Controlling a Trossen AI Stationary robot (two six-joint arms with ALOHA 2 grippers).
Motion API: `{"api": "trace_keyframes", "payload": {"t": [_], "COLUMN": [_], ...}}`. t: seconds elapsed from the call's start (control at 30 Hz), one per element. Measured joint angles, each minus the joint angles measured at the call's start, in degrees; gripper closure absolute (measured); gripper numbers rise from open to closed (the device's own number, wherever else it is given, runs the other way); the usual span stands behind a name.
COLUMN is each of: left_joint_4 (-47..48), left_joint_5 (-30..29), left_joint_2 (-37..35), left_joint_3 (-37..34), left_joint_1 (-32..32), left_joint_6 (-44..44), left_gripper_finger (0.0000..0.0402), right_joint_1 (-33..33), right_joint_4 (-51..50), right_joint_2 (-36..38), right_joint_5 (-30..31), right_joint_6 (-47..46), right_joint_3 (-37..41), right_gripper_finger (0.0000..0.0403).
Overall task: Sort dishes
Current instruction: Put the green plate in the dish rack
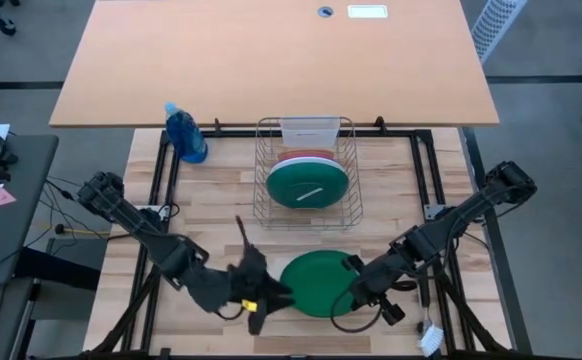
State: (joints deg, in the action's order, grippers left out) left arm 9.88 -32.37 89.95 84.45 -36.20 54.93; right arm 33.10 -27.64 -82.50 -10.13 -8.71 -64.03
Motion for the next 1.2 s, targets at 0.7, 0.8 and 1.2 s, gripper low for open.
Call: {"api": "trace_keyframes", "payload": {"t": [0.7, 0.8, 1.2], "left_joint_4": [9.1, 12.1, 18.4], "left_joint_5": [16.8, 11.8, 14.8], "left_joint_2": [15.6, 16.2, 16.1], "left_joint_3": [4.6, 5.6, 8.7], "left_joint_1": [-0.2, -0.2, 2.6], "left_joint_6": [-12.7, -15.5, -27.1], "left_gripper_finger": [0.0147, 0.0148, 0.0148], "right_joint_1": [-0.7, -0.7, -1.5], "right_joint_4": [0.9, 0.9, 0.9], "right_joint_2": [0.0, 0.0, 0.0], "right_joint_5": [-1.4, -1.6, -1.9], "right_joint_6": [-0.3, -0.3, -0.5], "right_joint_3": [0.0, 0.0, 0.0], "right_gripper_finger": [0.0403, 0.0403, 0.0403]}}
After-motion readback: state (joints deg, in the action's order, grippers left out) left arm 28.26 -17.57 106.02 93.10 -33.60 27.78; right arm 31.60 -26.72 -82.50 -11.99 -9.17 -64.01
